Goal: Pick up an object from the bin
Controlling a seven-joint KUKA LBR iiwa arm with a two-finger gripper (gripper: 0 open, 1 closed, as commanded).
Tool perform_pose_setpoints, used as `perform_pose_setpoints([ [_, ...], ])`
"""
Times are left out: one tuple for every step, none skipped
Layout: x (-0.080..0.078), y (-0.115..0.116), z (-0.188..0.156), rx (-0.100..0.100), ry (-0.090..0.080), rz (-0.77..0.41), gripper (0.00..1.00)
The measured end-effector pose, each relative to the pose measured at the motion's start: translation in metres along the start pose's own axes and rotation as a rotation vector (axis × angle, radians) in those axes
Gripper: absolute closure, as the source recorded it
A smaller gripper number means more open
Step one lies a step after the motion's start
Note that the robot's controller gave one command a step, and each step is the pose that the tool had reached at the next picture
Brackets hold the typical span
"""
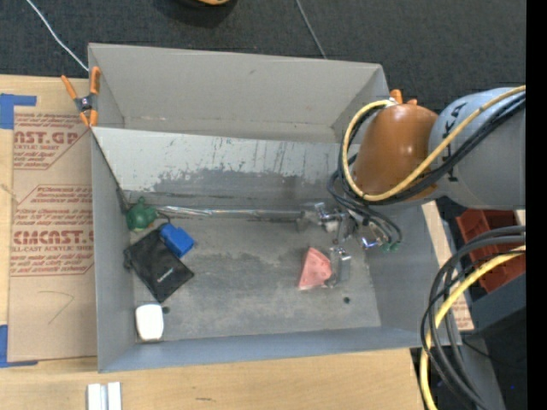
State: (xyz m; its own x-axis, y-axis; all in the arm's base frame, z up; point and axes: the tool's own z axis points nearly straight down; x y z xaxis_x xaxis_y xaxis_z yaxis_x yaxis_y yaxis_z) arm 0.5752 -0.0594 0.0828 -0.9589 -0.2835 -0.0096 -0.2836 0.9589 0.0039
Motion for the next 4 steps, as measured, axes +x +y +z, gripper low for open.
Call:
perform_pose_setpoints([
  [0.001,0.022,-0.083,0.005,0.003,0.125,0.0],
  [-0.017,0.038,-0.015,0.0,-0.002,-0.127,0.0],
  [0.064,-0.03,-0.027,0.007,0.006,0.065,0.0],
  [0.039,0.016,-0.015,-0.003,-0.003,0.086,0.0],
])
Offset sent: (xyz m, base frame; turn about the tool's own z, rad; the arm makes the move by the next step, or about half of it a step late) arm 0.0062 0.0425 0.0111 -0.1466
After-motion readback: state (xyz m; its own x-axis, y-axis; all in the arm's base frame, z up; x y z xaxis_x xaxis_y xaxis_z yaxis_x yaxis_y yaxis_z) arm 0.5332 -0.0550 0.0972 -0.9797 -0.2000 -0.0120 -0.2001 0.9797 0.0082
